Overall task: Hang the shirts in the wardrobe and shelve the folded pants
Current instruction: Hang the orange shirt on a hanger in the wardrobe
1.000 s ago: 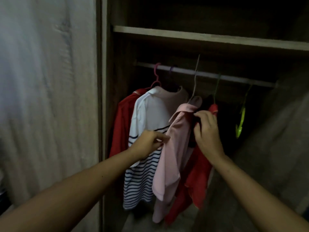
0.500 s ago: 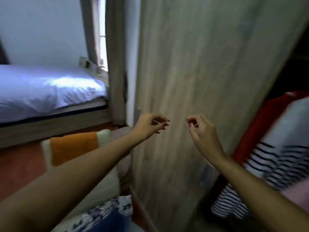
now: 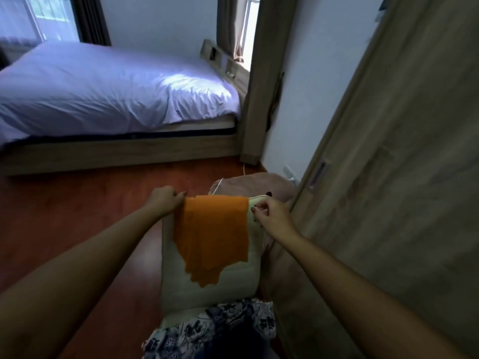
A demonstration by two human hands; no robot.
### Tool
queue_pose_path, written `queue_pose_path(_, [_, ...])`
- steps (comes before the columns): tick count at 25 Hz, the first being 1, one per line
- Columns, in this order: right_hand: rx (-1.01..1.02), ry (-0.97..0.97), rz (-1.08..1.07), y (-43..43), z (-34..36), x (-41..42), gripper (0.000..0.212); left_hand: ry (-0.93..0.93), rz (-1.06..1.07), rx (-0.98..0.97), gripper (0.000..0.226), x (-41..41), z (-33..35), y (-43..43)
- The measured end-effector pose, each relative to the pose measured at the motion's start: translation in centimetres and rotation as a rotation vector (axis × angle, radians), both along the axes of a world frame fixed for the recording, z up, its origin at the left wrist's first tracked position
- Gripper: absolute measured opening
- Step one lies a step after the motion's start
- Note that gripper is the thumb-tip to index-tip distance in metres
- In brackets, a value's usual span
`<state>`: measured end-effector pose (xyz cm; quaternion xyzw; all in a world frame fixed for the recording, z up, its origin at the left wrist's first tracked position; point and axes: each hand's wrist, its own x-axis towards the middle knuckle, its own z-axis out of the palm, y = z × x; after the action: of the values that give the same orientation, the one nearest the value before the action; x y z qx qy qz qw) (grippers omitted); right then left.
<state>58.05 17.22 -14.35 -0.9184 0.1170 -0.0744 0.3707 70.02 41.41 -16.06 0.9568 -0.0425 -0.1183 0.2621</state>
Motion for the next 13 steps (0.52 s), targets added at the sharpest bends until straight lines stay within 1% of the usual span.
queue_pose_path(1, [0.068, 0.072, -0.036, 0.5, -1.0, 1.1, 0.02, 0.075, 0.02, 0.034, 0.05, 0.4, -0.5, 0.0])
queue_pose_path(3, [0.187, 0.175, -0.091, 1.2, -3.2, 3.1, 0.022, 0.167, 0.046, 0.034, 0.067, 1.7, -1.0, -0.6])
queue_pose_path(5, [0.266, 0.204, -0.124, 1.9, -4.7, 4.1, 0.013, 0.242, 0.026, 0.025, 0.074, 2.5, -0.9, -1.5])
queue_pose_path(6, [0.265, 0.182, -0.115, 2.2, -5.2, 4.2, 0.009, 0.271, 0.009, 0.006, 0.069, 3.0, -0.9, -2.0])
queue_pose_path(8, [0.227, 0.141, -0.057, 2.6, -5.0, 3.6, 0.017, 0.279, -0.025, -0.052, 0.047, 3.8, -0.9, -2.5])
queue_pose_path(9, [0.246, 0.124, 0.002, 2.9, -4.3, 2.8, 0.019, 0.266, -0.035, -0.103, 0.035, 4.1, -0.7, -2.6])
queue_pose_path(10, [0.286, 0.122, 0.073, 2.9, -4.4, 1.9, 0.019, 0.244, -0.038, -0.188, 0.028, 4.2, -0.7, -2.9])
queue_pose_path(12, [0.355, 0.188, 0.209, 2.6, -4.3, -0.6, 0.011, 0.203, -0.047, -0.372, 0.025, 3.1, 0.3, -3.5])
queue_pose_path(13, [0.357, 0.235, 0.277, 2.5, -4.1, -2.5, 0.008, 0.213, -0.038, -0.511, 0.025, 1.8, 0.7, -3.9])
